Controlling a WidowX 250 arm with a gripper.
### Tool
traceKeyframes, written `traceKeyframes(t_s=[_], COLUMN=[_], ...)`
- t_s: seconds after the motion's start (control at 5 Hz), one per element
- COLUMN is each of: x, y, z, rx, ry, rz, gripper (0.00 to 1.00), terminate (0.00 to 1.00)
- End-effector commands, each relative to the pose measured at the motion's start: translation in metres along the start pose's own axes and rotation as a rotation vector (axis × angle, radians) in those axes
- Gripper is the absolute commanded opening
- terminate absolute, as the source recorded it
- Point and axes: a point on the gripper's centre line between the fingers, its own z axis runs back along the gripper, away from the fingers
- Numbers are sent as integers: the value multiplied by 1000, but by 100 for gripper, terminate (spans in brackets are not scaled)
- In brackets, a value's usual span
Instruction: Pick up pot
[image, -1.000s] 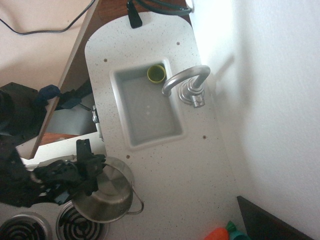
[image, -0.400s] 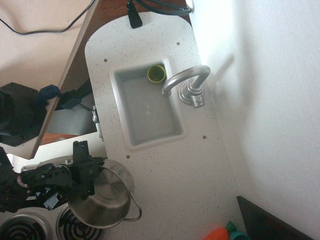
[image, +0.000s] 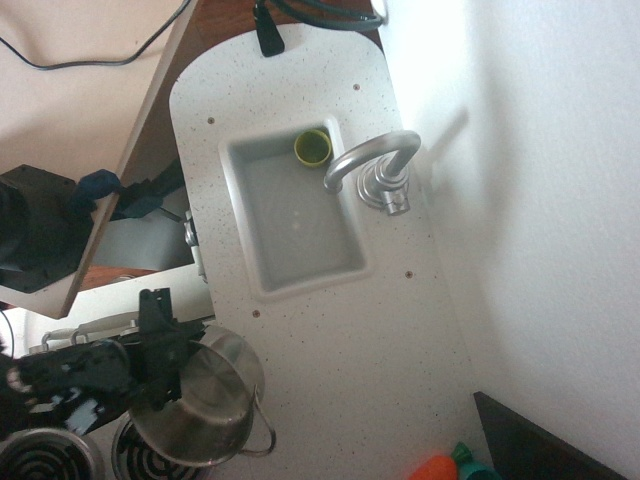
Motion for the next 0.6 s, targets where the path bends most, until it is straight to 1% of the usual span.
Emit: traceKeyframes(t_s=[0.0,0.2,0.4], x=[22,19,18], y=[-2,-3,-4], z=[39,36,34], rx=[-69,-65,-59], ry=[-160,-154,-143], rz=[21,20,15], gripper=[0,0,0], terminate=[0,0,100])
